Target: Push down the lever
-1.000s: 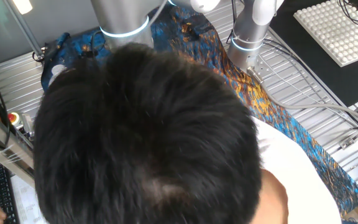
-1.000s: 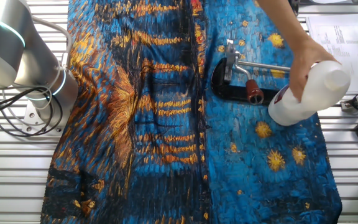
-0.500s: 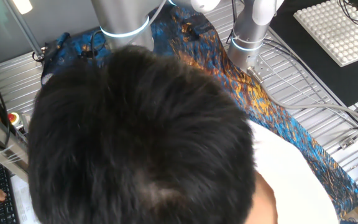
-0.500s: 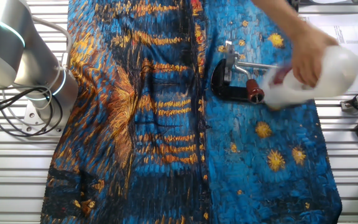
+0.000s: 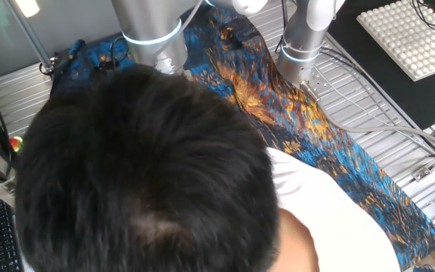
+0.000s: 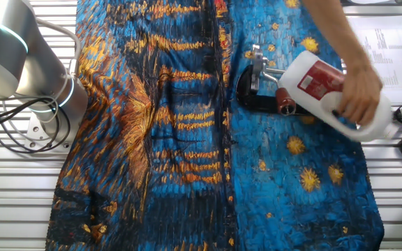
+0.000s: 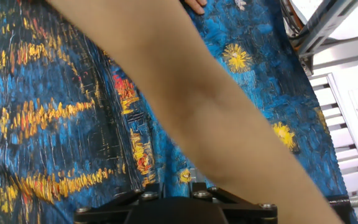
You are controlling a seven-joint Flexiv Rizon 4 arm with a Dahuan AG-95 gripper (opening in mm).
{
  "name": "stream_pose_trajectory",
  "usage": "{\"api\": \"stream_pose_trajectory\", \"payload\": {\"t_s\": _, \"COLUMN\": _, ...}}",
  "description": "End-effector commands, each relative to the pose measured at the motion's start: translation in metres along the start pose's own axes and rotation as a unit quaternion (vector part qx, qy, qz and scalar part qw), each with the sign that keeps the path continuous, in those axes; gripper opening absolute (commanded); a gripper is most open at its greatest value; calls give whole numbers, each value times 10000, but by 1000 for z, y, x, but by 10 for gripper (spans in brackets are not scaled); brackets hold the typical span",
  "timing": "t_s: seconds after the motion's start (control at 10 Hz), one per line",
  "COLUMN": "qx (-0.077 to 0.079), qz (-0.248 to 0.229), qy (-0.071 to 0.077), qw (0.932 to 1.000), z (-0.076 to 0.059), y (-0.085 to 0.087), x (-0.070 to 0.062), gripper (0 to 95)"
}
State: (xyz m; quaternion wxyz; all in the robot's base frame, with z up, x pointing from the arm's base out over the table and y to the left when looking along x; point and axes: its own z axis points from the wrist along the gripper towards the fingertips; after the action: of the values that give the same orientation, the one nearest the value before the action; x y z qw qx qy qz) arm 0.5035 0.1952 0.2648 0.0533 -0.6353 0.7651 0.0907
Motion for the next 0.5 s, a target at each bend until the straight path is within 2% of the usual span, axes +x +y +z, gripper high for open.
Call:
{"api": "stream_pose_trajectory", "payload": {"t_s": 0.1, "qx": -3, "qz": 0, "qy": 5, "qw": 10000, "z": 0, "y": -1, "x": -1, "gripper": 190}}
{"api": "stream_pose_trajectory", "payload": {"t_s": 0.5, "qx": 12, "qz": 117, "qy": 0, "qw": 9999, "z": 0, "y": -1, "x": 0, "gripper": 190}}
